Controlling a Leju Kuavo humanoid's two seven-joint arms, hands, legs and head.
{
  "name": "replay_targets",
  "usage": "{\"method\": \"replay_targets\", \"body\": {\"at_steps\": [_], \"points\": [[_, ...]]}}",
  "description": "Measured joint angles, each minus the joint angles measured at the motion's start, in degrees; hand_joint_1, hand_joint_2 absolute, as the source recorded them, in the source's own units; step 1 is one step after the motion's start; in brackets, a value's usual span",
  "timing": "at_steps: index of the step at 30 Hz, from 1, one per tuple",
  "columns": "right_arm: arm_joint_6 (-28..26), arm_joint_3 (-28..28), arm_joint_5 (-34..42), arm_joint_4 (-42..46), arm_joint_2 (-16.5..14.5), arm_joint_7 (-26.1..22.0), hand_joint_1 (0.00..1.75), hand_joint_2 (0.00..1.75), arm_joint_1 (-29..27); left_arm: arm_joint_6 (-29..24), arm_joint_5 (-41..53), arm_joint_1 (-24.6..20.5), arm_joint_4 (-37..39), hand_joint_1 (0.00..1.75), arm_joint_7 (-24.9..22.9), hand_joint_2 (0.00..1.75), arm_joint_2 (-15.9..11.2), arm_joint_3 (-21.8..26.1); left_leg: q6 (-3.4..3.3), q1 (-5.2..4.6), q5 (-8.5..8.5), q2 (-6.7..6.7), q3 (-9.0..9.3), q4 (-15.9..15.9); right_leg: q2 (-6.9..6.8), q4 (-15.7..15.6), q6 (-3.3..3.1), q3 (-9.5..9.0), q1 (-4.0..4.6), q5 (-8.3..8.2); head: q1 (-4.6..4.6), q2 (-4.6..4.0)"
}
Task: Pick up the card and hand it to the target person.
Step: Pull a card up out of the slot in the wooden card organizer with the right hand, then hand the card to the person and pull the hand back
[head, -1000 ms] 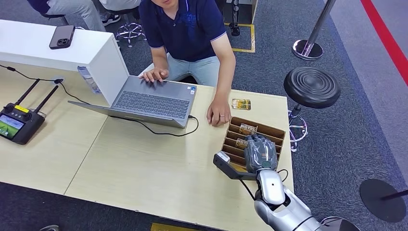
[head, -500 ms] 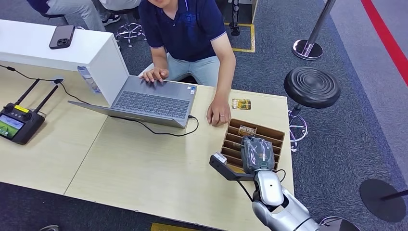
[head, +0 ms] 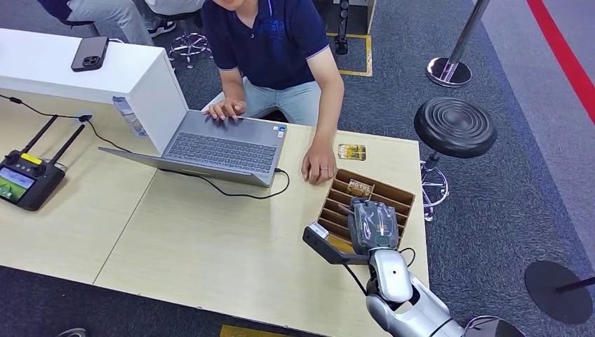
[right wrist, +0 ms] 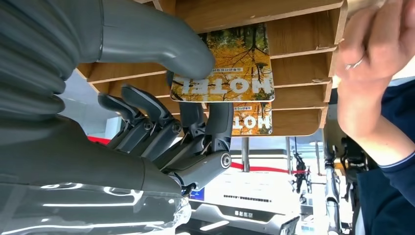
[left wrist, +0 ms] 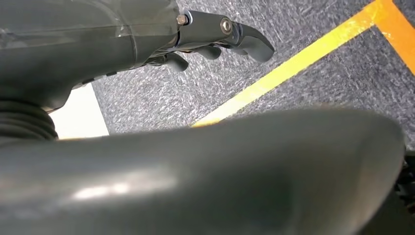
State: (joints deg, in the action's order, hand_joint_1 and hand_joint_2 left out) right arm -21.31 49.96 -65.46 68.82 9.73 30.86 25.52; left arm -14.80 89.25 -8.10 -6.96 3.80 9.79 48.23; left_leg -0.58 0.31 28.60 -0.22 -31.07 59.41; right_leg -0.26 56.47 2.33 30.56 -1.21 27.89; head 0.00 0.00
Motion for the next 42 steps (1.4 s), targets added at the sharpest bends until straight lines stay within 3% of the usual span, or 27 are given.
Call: {"method": "replay_targets", "body": {"at_steps": [6,20,27,32,37,42], "points": [[-2.1,-1.0,1.8,1.8,-0.1,-0.6,1.75,1.75,0.4,0.5,-0.1,-0.2,0.1,0.0,0.1,0.0,-0.1,0.8,0.0,-0.01,0.01,0.01,-0.03,0.0,0.0,0.0,0.01,0.03,-0.01,0.01,0.0,0.0],[-4.8,-3.7,5.2,16.3,2.4,0.1,1.75,1.75,5.6,0.8,0.7,-0.5,-0.1,0.0,-0.7,0.0,-0.3,0.5,0.0,-0.02,0.01,0.0,-0.16,0.1,0.0,0.1,0.01,0.18,-0.02,0.01,0.0,0.0],[-9.2,-3.8,16.7,19.6,1.7,-3.4,1.75,1.75,7.3,0.8,0.8,-0.3,0.0,0.0,-0.5,0.0,-0.6,0.7,-0.01,-0.03,0.04,0.01,-0.1,0.1,0.03,0.2,0.03,0.13,-0.03,0.05,0.0,0.0],[-8.9,-1.7,25.5,14.8,-0.5,-7.0,1.75,1.75,8.0,0.9,0.8,-0.3,0.0,0.0,-0.5,0.0,-0.7,0.4,0.0,-0.02,0.02,0.05,-0.02,0.1,0.07,0.1,0.03,0.06,-0.03,0.02,0.0,0.0],[-6.5,2.7,35.8,3.0,-6.3,-14.3,1.75,1.75,7.9,1.4,0.8,-0.5,-0.1,0.0,-0.7,0.0,-0.7,-0.4,0.02,0.0,0.01,0.19,0.11,-0.1,0.2,0.0,0.01,-0.04,-0.01,-0.04,0.0,0.0],[-7.3,5.4,37.5,-4.2,-9.9,-17.2,1.75,1.75,7.9,1.4,0.8,-0.6,-0.2,0.0,-1.4,0.0,-0.4,-1.7,0.04,0.03,0.0,0.23,0.19,-0.1,0.24,-0.1,-0.01,-0.12,0.02,-0.05,0.0,0.0]]}}
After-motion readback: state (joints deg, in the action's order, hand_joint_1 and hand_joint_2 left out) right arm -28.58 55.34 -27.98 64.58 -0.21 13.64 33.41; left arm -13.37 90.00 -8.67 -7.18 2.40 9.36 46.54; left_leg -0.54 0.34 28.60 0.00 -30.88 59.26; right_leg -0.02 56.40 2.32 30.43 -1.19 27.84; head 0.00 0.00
